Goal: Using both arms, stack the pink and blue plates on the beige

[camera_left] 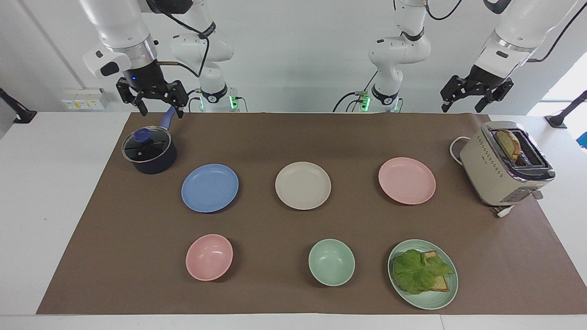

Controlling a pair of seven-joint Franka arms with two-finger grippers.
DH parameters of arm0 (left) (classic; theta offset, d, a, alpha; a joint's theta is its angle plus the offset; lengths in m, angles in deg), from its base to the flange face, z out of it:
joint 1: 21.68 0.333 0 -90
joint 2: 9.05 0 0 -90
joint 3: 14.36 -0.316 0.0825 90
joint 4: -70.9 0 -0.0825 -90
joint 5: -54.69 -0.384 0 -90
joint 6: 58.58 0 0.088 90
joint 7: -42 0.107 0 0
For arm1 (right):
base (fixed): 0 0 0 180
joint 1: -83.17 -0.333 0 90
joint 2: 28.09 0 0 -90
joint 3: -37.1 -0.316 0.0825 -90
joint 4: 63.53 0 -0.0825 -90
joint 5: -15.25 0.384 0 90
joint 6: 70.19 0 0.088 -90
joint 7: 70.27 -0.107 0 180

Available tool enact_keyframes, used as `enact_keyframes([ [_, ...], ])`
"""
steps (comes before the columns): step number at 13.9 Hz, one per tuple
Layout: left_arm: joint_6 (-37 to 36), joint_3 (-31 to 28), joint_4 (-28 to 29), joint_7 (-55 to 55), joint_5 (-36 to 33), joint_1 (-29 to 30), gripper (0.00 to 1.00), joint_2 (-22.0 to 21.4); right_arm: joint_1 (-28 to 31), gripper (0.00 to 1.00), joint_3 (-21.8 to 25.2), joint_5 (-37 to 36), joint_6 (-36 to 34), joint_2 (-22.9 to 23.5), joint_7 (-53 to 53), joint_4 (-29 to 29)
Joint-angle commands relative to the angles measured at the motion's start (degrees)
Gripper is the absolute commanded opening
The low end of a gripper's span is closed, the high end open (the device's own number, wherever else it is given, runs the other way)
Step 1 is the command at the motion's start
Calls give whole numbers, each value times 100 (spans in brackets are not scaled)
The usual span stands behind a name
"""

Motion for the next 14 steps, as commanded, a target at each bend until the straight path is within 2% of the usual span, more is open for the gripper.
enact_keyframes([
  [1,-4,8,114,52,125,79,100,-119,77,100,7,41,48,-82,27,-106],
  [14,-48,25,140,-9,108,71,100,-137,95,100,7,32,48,-74,53,-106],
])
